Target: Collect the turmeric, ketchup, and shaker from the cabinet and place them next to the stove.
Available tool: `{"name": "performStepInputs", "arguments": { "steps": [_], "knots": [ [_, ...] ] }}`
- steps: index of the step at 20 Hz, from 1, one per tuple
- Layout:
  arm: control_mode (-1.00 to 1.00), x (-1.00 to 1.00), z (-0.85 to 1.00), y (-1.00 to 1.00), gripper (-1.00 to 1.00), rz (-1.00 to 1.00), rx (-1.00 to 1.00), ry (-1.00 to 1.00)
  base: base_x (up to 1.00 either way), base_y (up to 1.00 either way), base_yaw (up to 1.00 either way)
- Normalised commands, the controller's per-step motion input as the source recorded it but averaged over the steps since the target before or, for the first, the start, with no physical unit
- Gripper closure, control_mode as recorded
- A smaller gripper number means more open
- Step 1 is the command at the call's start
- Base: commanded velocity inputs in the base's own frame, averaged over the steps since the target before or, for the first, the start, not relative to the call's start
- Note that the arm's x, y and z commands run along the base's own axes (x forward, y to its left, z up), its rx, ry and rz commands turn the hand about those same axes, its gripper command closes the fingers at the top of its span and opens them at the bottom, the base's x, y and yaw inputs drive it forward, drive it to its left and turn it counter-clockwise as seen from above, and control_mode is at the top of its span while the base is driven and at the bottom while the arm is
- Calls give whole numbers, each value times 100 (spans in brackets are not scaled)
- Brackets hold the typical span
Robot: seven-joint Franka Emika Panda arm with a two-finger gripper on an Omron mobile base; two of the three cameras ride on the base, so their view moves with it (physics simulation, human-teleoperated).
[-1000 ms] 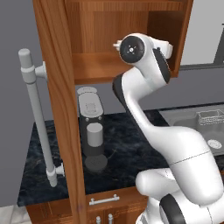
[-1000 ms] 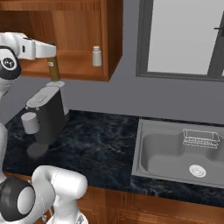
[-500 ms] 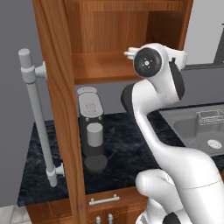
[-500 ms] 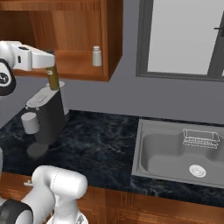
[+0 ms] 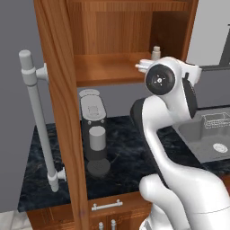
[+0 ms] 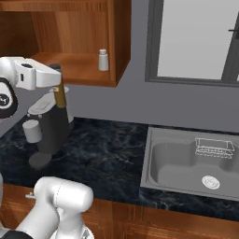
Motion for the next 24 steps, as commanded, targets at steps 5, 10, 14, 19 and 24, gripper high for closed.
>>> {"name": "performStepInputs", "arguments": {
  "steps": [5, 10, 14, 19, 24],
  "knots": [
    [100, 0, 0, 0, 100, 0, 0, 0, -28, -8, -3],
    [100, 0, 0, 0, 100, 0, 0, 0, -44, -33, -31],
    [100, 0, 0, 0, 100, 0, 0, 0, -23, -31, -51],
    [100, 0, 0, 0, 100, 0, 0, 0, 1, -42, -56],
    [100, 0, 0, 0, 100, 0, 0, 0, 17, -77, -47]
  ]
}}
